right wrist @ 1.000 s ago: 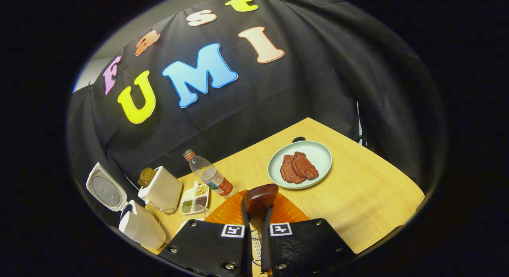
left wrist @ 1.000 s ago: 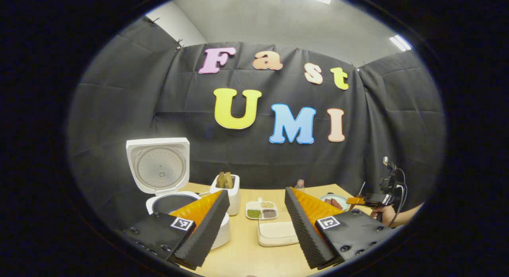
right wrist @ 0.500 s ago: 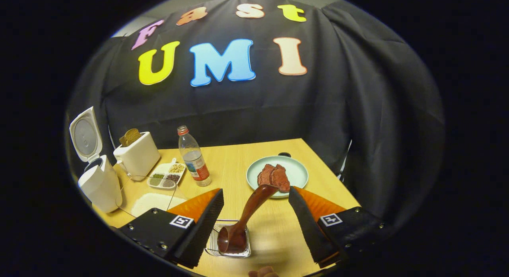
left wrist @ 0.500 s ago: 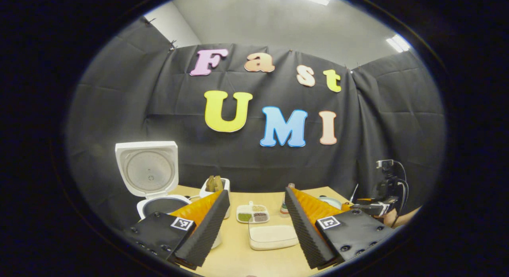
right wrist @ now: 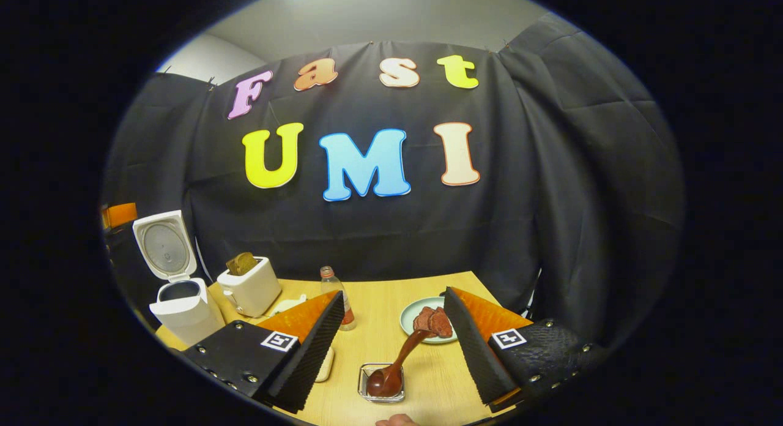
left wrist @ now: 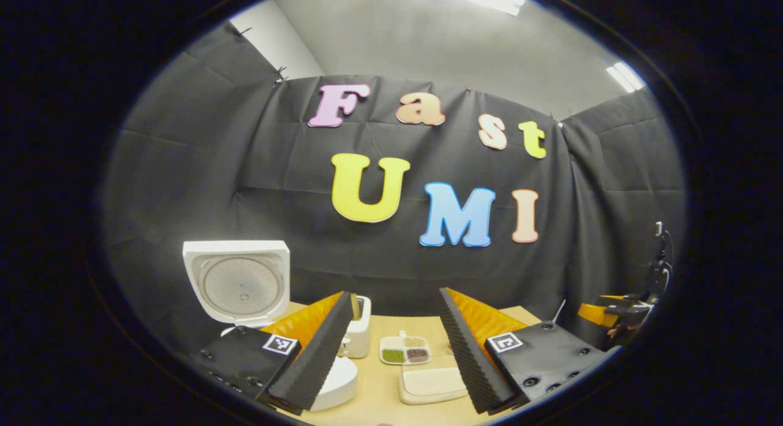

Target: Close the left gripper, press the button to open the rice cooker; take a wooden spoon from the chopstick holder with the right hand, scoop a spoonful of rice and pour it into the rice cooker, then put the wooden spoon back into the chopstick holder.

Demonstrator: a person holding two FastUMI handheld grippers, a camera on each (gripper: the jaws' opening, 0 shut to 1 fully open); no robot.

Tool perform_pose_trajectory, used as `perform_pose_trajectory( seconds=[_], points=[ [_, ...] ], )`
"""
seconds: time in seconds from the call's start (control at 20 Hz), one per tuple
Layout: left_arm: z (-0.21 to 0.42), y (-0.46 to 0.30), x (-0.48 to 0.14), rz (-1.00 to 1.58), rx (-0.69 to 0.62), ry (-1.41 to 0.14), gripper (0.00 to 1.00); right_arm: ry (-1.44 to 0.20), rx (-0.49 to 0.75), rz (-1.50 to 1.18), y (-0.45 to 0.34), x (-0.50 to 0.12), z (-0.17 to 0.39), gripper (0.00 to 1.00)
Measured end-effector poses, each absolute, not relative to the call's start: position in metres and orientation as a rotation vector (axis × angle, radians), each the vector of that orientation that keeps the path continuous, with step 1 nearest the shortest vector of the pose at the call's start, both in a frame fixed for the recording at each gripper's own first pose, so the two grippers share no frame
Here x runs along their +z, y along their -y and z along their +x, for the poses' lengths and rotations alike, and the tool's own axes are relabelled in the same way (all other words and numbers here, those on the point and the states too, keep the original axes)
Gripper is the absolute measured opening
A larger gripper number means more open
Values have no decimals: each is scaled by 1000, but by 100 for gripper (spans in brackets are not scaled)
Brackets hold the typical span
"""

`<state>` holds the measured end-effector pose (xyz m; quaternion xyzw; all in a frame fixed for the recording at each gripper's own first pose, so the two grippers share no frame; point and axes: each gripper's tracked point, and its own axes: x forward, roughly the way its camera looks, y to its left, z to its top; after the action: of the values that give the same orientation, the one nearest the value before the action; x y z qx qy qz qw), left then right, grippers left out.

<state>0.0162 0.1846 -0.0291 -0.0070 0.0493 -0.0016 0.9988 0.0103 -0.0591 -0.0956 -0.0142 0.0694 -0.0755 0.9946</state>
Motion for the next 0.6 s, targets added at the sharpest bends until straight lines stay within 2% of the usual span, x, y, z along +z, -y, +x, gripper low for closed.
perform_pose_trajectory(
  seconds=[0.6],
  points=[
    [101,-347,26,-11,229,-65,97,-129,-100,-47,21,-90,32,99]
  ],
)
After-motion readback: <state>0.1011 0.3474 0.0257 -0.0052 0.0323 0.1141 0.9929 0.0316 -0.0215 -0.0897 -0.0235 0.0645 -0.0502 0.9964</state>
